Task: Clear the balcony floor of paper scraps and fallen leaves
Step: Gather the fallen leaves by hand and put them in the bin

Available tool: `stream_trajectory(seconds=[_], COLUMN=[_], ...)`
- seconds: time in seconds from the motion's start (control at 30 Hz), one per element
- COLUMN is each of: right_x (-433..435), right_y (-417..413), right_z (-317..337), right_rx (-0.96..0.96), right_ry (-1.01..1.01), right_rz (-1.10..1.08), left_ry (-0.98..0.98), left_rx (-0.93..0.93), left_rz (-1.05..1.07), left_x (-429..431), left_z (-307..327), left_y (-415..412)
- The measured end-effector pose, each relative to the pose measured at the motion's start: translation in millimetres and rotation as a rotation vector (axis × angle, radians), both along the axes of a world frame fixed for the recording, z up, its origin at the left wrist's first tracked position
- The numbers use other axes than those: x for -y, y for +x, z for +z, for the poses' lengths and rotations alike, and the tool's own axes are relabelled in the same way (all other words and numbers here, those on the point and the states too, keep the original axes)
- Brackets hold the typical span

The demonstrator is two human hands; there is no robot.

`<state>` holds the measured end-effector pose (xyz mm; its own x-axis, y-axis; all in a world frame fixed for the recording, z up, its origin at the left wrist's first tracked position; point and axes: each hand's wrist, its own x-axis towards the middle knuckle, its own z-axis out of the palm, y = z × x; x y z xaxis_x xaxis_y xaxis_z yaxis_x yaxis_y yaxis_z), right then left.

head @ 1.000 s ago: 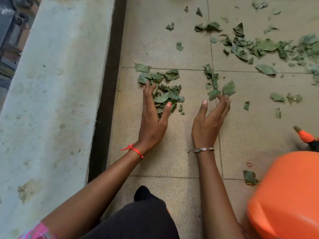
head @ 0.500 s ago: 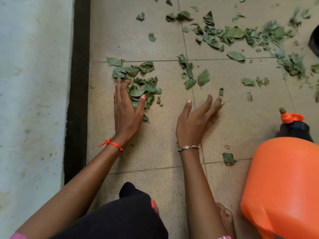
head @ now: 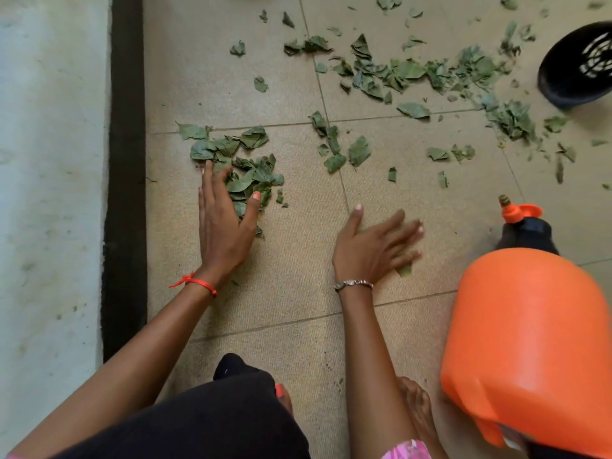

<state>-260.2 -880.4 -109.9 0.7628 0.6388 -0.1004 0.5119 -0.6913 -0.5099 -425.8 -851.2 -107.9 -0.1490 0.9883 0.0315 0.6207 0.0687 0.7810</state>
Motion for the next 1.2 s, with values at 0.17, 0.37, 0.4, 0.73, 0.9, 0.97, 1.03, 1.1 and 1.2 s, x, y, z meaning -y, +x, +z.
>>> stream_trajectory(seconds=[0.17,0.37,0.4,0.73,0.9,0.97,1.03,1.1,1.2], right_x=[-23.5,-22.1,-22.6,-87.6,-95.3,-99.3,-109.2,-123.6,-139.1], right_y=[-1.6,-4.8,-11.6,40.1,34.0,19.5,11.2,9.7,-0.4], right_z=[13.1,2.4,0.5,6.4,-4.6,-4.4,-0.5,1.1,1.7], right_rx=[-0.144,0.035,0.056,0.043,0.089,0.005,-0.097,-0.103,-0.044], right_ry=[0.419,0.035,0.012,0.187,0.066,0.182,0.299,0.297,0.191], right_rz=[0.234,0.084,0.18,0.01,0.361,0.57,0.62,0.607,0.772], left_ry=[0.0,0.008,0.014,0.124,0.028,-0.01,-0.042,-0.023,-0.005], left_rx=[-0.002,-0.021,-0.026,-0.193,-0.22,-0.206,-0.231,-0.218,-0.095], left_rz=[-0.004,-0.011,-0.011,0.091,0.107,0.066,0.016,-0.008,0.003], left_x=[-0.1,-0.8,-0.8,-39.2,-77.4,-81.7,-82.7,-84.4,-84.7], left_z=[0.6,-2.2,-3.7,3.0,1.3,-0.9,-2.2,-1.6,3.8], left_y=[0.6,0.4,-0.1,-9.2,-27.1,-28.3,-29.5,-30.4,-29.4])
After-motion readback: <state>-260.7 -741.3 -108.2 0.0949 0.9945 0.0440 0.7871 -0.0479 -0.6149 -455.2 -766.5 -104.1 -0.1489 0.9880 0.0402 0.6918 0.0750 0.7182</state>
